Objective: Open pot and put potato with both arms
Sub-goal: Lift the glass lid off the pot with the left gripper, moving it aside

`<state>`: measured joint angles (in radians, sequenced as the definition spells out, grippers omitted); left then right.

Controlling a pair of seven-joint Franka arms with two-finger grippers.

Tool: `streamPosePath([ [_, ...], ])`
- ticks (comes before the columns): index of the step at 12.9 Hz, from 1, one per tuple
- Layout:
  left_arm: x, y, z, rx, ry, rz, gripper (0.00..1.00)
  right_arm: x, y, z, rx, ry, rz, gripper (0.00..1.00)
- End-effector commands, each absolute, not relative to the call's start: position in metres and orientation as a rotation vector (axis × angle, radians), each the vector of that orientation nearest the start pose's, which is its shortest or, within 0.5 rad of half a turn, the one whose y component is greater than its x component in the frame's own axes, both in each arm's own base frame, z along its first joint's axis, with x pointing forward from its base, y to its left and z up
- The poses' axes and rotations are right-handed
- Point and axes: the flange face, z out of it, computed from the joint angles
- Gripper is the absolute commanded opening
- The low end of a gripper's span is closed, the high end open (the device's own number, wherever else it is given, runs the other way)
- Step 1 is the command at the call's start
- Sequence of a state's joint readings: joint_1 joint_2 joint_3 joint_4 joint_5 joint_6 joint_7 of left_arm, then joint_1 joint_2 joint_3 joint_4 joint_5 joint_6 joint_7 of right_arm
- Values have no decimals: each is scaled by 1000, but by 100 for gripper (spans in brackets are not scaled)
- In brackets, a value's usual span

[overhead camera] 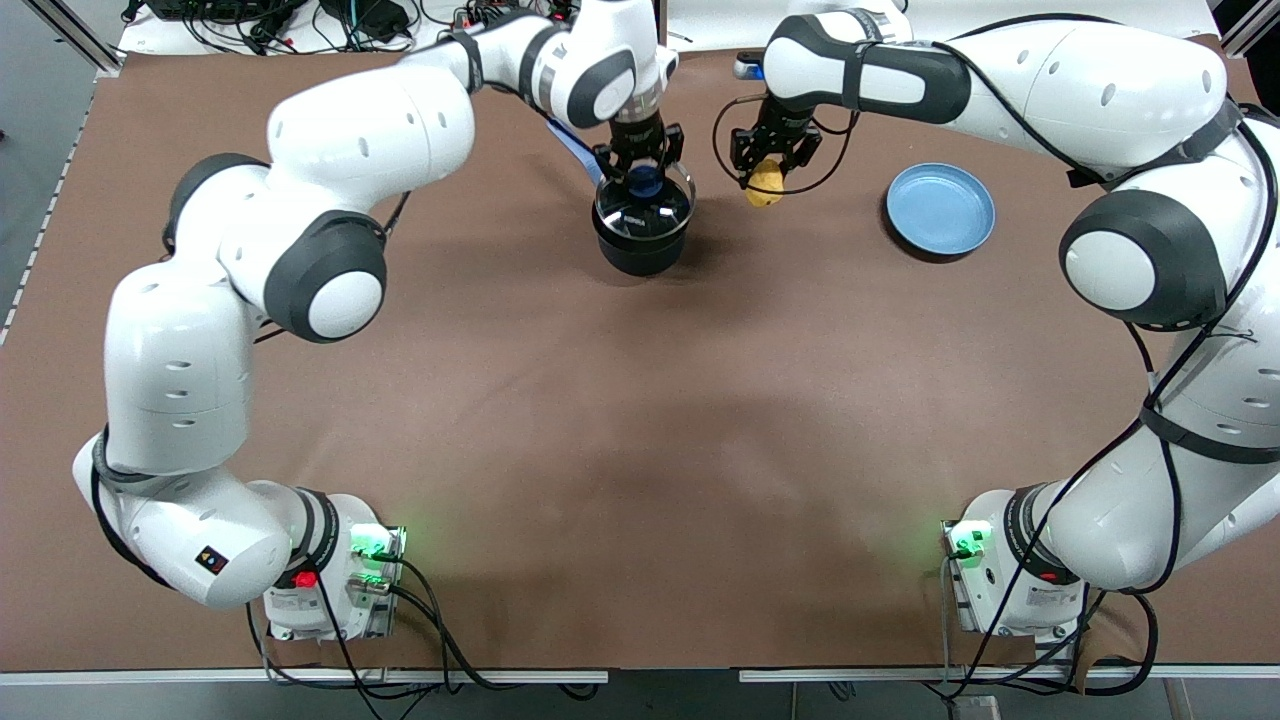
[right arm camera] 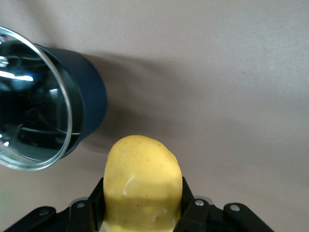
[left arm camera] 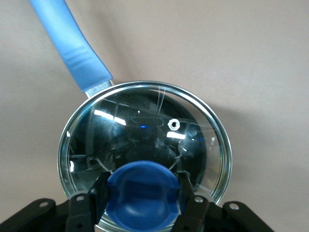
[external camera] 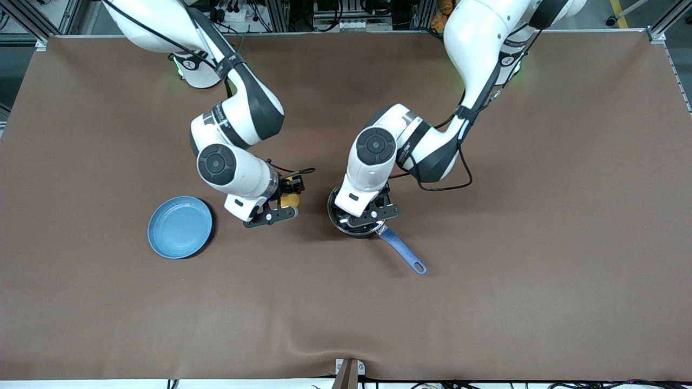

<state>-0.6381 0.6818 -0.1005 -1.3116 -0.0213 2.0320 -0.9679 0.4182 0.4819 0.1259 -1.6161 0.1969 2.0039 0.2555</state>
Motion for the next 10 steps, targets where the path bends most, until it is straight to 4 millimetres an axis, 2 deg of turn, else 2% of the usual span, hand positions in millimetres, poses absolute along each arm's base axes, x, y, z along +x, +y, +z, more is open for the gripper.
streamPosePath([
  [1, 568, -426, 411, -3152, -404, 38, 0, 568, 360, 352, -2928, -205, 241, 0],
  [2, 575, -397, 422, -3144, -403, 43, 0, 563, 370, 353, -2926, -195, 231, 0],
  [4, 587, -337, 424, -3110, -397, 59, 0, 555, 388, 354, -2925, -146, 206, 0],
  [6, 597, -283, 425, -3099, -362, 67, 0, 542, 415, 356, -2918, -107, 164, 0],
  [8, 605, -247, 424, -3094, -367, 82, 0, 533, 433, 355, -2917, -128, 117, 0],
  [10, 610, -214, 417, -3085, -374, 108, 0, 532, 448, 341, -2917, -176, 55, 0],
])
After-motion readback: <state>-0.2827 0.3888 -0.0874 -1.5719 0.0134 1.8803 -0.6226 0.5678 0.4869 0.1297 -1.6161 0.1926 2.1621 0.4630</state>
